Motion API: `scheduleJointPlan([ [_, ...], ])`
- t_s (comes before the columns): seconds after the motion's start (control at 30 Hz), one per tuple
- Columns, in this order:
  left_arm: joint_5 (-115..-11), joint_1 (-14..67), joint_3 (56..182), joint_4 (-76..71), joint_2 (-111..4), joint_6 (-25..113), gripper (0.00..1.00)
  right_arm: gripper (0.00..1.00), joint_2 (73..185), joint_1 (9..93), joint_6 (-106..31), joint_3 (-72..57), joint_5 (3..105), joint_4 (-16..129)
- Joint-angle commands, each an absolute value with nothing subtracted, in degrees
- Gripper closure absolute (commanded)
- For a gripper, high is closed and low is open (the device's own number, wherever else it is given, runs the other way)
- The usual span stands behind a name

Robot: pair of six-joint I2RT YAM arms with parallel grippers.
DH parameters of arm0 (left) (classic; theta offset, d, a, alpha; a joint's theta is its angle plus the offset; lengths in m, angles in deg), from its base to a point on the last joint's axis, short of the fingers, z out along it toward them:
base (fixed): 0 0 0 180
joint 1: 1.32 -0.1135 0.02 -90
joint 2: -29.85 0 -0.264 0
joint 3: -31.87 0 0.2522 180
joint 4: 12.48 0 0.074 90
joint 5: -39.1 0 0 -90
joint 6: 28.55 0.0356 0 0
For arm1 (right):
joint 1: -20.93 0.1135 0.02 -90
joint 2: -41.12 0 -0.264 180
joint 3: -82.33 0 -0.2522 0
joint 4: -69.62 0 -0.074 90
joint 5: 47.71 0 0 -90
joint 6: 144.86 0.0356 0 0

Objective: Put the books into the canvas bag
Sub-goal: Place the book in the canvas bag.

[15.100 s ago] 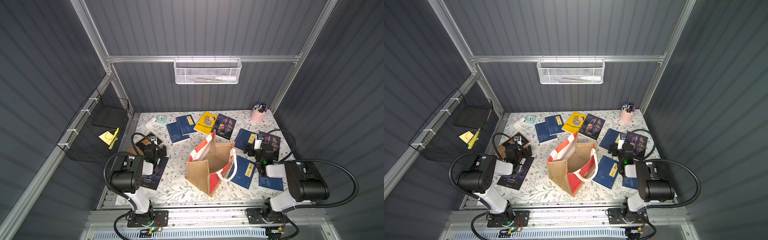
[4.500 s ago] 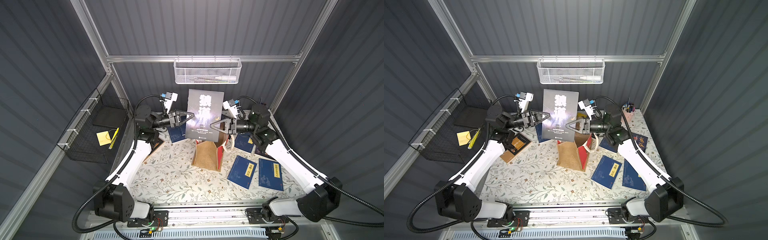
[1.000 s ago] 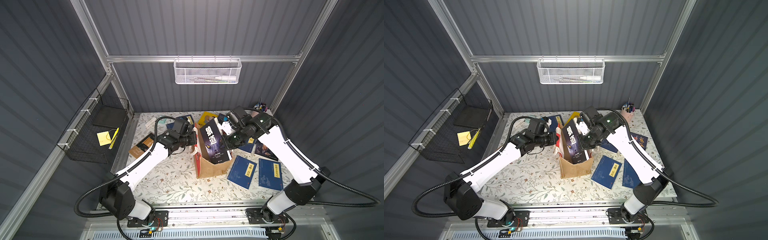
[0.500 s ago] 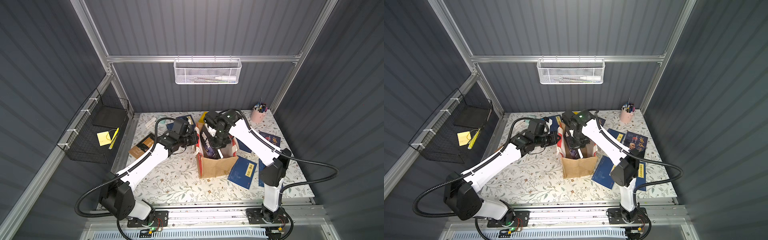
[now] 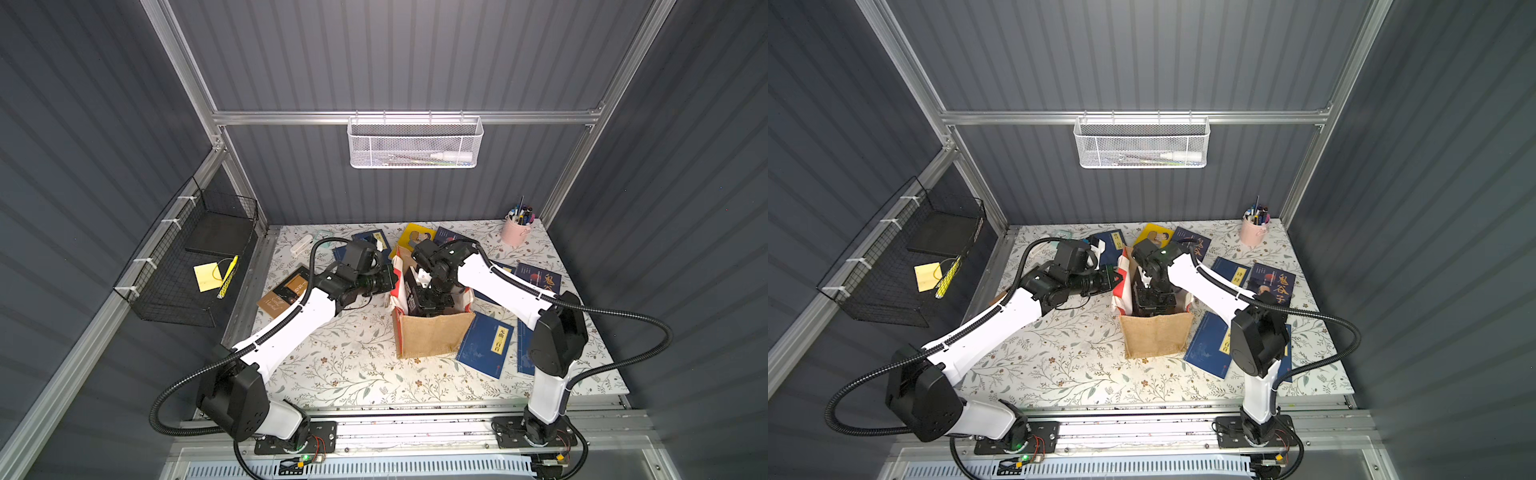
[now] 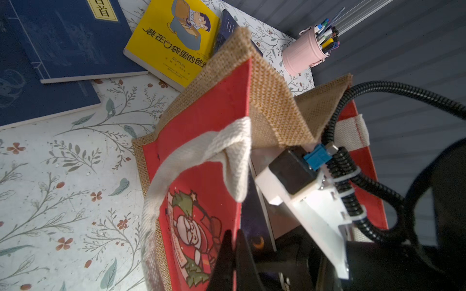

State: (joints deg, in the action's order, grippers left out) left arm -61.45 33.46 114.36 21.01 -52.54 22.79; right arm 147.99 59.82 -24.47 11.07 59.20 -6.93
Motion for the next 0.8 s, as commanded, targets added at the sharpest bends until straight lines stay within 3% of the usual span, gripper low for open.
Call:
scheduleJointPlan([
  [0.0,-62.4,33.6,113.1,22.1,-50.8,22.9,1.00,1.00,147.9,59.2,-22.5,9.7,67.0,-0.9],
  [0.2,-61.3,33.5,113.2,23.6,-50.5,24.0,1.00,1.00,151.6,59.2,-22.1,5.0,67.8,3.2],
  [0.37,-60.7,33.5,112.4,23.9,-49.7,23.9,1.00,0.95,154.1,59.2,-23.6,5.6,61.1,-0.2],
  [0.63,-58.3,33.6,111.9,24.9,-48.8,24.7,1.00,0.55,153.8,59.0,-25.2,8.0,53.0,-4.5],
  [0.77,-57.9,33.5,112.3,25.2,-49.3,24.9,1.00,0.45,151.7,59.0,-25.7,10.9,50.5,-7.2],
])
